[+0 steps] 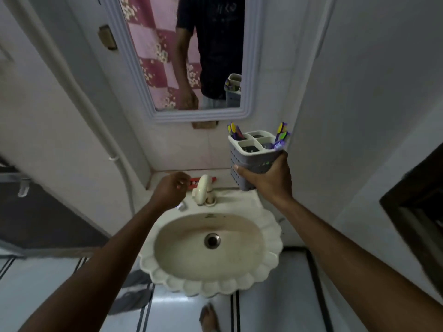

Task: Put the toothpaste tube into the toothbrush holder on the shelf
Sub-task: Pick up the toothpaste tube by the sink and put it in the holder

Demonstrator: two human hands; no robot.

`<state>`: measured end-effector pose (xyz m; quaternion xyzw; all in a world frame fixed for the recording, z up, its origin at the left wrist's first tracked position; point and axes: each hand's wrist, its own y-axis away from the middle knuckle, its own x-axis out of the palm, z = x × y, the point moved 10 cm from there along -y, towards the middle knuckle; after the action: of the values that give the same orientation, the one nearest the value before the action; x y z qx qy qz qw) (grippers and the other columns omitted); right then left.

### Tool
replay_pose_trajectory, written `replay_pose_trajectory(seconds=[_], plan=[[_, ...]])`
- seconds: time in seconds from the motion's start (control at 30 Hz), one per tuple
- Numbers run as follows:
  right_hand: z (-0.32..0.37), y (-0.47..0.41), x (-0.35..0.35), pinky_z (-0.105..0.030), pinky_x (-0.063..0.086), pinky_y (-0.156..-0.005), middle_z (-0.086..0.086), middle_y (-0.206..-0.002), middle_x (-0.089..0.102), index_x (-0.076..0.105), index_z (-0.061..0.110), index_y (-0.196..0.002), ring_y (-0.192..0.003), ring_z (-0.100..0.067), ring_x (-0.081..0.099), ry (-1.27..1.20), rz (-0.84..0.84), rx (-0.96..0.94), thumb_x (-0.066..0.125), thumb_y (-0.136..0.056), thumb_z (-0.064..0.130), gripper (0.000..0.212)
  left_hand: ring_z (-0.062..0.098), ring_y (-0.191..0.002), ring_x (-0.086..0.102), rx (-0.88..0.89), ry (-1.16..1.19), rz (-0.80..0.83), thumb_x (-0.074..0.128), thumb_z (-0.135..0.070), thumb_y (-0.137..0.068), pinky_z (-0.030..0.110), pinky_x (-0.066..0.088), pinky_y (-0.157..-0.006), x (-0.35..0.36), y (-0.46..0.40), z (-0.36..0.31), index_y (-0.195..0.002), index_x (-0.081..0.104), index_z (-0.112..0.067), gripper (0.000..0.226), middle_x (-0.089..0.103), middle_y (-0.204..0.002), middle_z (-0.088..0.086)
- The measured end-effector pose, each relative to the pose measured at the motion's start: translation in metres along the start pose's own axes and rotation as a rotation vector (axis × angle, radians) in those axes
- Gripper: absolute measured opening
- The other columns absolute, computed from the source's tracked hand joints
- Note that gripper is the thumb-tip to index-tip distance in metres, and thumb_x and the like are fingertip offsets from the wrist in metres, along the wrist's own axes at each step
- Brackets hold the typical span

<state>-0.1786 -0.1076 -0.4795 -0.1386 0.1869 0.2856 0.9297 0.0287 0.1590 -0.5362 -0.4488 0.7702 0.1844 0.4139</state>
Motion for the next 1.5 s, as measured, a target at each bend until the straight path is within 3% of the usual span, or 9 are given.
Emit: replay_pose_trajectory(seconds=[0.17,0.3,0.53,0.7,0.77,0.87,1.07,1.27,1.5], plan=[[-0.051,0.01,0.051,-0.046,0.06,-0.105,0.002,-0.151,0.068,0.048,0.021,-0.154,-0.137,-0.026,0.068,0.068,0.045,0.113,0.098,-0.05,0.078,0.129,0.028,-0.114,0.062,0.035,-0.406,0.335,0.07,-0.004,-0.087,0.038,0.054,-0.086,0.063,-0.02,0.082,-0.132,0.068,-0.019,0.048,0.062,-0.131,0.01],[-0.089,0.02,0.081,-0.049,0.06,-0.106,0.0,-0.15,0.068,0.048,0.021,-0.151,-0.136,-0.028,0.069,0.114,0.078,0.207,0.098,-0.048,0.078,0.128,0.029,-0.135,0.049,0.168,-0.672,0.385,0.078,-0.007,-0.083,0.042,0.05,-0.105,0.085,-0.036,0.116,-0.145,0.059,-0.026,0.068,0.049,-0.146,0.009],[-0.138,0.031,0.116,-0.023,0.056,-0.097,0.011,-0.141,0.064,0.047,0.018,-0.154,-0.13,-0.015,0.067,0.08,0.064,0.306,0.111,-0.052,0.058,0.127,0.03,-0.135,0.051,0.462,-0.928,0.384,0.082,-0.018,-0.084,0.048,0.035,-0.12,0.112,-0.059,0.137,-0.139,0.068,-0.029,0.057,0.054,-0.149,0.005],[-0.154,0.032,0.129,-0.035,0.063,-0.107,0.004,-0.151,0.064,0.043,0.017,-0.157,-0.137,-0.016,0.065,0.057,0.028,0.293,0.113,-0.055,0.051,0.129,0.035,-0.144,0.054,0.39,-0.823,0.323,0.077,-0.02,-0.088,0.056,-0.015,-0.127,0.108,-0.065,0.146,-0.142,0.061,-0.023,0.056,0.069,-0.14,0.006],[-0.159,0.034,0.134,-0.038,0.062,-0.11,0.002,-0.153,0.064,0.041,0.017,-0.156,-0.139,-0.018,0.065,0.044,0.059,0.296,0.113,-0.056,0.05,0.128,0.032,-0.125,0.066,0.296,-0.634,0.266,0.07,-0.032,-0.097,0.06,0.012,-0.129,0.094,-0.063,0.137,-0.145,0.053,-0.022,0.051,0.069,-0.132,0.008],[-0.17,0.037,0.14,-0.047,0.061,-0.112,-0.004,-0.154,0.065,0.038,0.017,-0.153,-0.141,-0.025,0.066,0.069,0.109,0.317,0.111,-0.054,0.061,0.131,0.029,-0.089,0.067,0.152,-0.22,0.18,0.058,-0.051,-0.104,0.045,0.055,-0.082,0.059,-0.061,0.104,-0.144,0.047,-0.024,0.05,0.06,-0.127,0.007],[-0.179,0.041,0.132,-0.047,0.061,-0.11,0.0,-0.154,0.063,0.031,0.024,-0.154,-0.141,-0.024,0.066,0.036,0.155,0.311,0.105,-0.046,0.079,0.142,0.016,-0.057,0.067,0.18,-0.037,0.179,0.06,-0.071,-0.095,0.037,0.056,-0.058,0.027,-0.063,-0.018,-0.131,0.049,-0.04,0.048,0.073,-0.093,-0.01],[-0.169,0.044,0.122,-0.05,0.062,-0.109,0.004,-0.158,0.06,0.022,0.035,-0.162,-0.14,-0.023,0.065,-0.007,0.221,0.274,0.098,-0.049,0.089,0.146,0.021,-0.097,0.067,0.436,-0.416,0.224,0.069,-0.057,-0.095,0.033,0.047,-0.07,0.066,-0.068,-0.117,-0.139,0.057,-0.035,0.051,0.072,-0.117,-0.007],[-0.163,0.042,0.12,-0.049,0.061,-0.11,0.001,-0.154,0.061,0.029,0.026,-0.162,-0.14,-0.025,0.064,-0.011,0.243,0.279,0.094,-0.059,0.084,0.135,0.025,-0.096,0.07,0.468,-0.553,0.253,0.067,-0.034,-0.098,0.035,0.051,-0.068,0.089,-0.076,-0.147,-0.128,0.065,-0.028,0.031,0.074,-0.113,0.001]])
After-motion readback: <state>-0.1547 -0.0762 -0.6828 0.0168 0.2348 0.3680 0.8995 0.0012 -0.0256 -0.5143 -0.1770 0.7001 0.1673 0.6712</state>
